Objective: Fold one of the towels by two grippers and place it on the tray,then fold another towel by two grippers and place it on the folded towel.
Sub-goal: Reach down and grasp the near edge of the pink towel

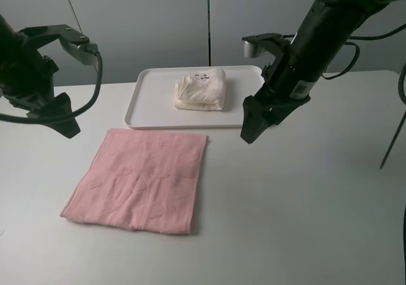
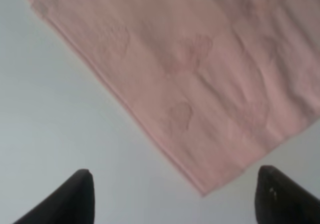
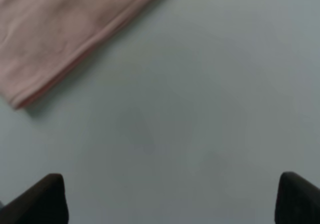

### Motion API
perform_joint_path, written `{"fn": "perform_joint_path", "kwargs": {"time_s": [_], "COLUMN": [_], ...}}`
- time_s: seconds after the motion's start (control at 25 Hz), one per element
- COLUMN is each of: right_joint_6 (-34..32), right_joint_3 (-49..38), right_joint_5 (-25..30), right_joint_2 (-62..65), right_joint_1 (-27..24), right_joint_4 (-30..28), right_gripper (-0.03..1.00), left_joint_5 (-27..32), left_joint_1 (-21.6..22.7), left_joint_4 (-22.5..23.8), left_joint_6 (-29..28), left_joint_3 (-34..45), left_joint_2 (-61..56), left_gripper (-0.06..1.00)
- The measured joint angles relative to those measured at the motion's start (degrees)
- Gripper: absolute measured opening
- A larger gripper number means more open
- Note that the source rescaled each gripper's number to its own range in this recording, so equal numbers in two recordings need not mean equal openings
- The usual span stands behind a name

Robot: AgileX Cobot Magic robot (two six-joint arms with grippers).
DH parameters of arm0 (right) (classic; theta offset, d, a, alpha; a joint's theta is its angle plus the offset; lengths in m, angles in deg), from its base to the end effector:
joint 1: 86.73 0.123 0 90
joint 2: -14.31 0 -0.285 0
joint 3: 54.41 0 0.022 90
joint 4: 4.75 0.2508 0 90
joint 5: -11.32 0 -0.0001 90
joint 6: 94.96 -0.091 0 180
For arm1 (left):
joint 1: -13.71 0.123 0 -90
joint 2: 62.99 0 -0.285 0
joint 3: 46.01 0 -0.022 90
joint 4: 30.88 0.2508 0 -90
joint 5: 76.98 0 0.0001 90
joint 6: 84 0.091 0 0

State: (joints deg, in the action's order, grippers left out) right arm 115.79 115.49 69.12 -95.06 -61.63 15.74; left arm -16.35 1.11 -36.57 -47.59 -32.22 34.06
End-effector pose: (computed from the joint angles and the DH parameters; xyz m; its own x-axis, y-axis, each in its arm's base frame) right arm 0.2877 0.1646 0.2010 -0.7090 -0.6840 -0.1715 -0.7027 0.6651 0.2526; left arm 0.2820 -0.0711 0.2475 -0.6762 0.7163 -0.1726 0.7256 0.6880 0.0121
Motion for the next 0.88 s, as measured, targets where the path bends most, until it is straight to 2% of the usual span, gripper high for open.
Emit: {"fn": "perform_joint_path", "kwargs": {"time_s": [0.12, 0.28, 0.4, 0.56, 0.76, 0.88], "right_joint_6": [2.0, 9.3, 14.2, 15.1, 13.4, 12.5], "right_joint_3": [-3.5, -4.0, -4.0, -4.0, -4.0, -4.0], "right_joint_5": [-3.5, -6.0, -8.4, -12.0, -12.5, -12.6], "right_joint_2": [0.0, 0.0, 0.0, 0.0, -0.2, -1.7], "right_joint_1": [6.8, 14.6, 18.5, 22.2, 26.4, 28.3], "right_joint_4": [-0.6, -2.0, -2.4, -3.1, -3.2, -3.2], "right_gripper": [0.94, 0.95, 0.95, 0.95, 0.95, 0.95], "left_joint_5": [-1.7, -5.1, -8.4, -11.2, -18.2, -20.9], "left_joint_1": [0.0, 0.0, 0.0, 0.0, 0.0, -1.3], "left_joint_4": [2.1, 2.4, 2.1, 2.0, 1.1, 3.9], "left_joint_6": [7.8, 15.3, 20.3, 29.3, 33.4, 34.1], "left_joint_3": [4.9, 8.2, 10.2, 14.5, 21.4, 25.7], "left_joint_2": [-1.9, -2.3, -2.3, -2.4, -2.4, -2.5], "left_gripper": [0.84, 0.84, 0.84, 0.84, 0.84, 0.84]}}
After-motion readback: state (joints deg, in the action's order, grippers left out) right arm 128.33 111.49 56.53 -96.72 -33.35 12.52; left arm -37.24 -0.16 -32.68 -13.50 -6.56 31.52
